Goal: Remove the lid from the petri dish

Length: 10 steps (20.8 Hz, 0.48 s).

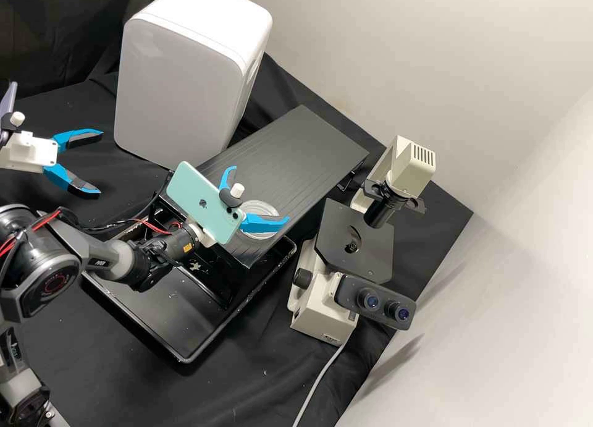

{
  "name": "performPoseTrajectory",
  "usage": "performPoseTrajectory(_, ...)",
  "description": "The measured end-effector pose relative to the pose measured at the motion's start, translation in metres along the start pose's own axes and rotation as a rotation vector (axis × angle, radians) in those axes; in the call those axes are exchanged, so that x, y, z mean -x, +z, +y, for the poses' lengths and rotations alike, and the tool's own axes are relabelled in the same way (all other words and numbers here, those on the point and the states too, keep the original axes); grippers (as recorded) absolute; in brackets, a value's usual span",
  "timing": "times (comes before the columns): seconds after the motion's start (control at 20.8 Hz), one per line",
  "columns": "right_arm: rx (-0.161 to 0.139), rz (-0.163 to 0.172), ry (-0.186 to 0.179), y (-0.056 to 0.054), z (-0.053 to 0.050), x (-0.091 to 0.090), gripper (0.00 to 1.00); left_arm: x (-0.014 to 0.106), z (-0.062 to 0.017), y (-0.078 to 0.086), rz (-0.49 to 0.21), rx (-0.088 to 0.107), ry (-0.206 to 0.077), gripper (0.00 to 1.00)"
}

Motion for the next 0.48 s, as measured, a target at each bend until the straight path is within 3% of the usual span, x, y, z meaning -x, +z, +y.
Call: performPoseTrajectory(0.48,0.001,-0.008,0.009,0.0028,0.0024,0.0004,1.00,-0.0009,-0.0013,0.0003,-0.002,0.001,-0.005,1.00)
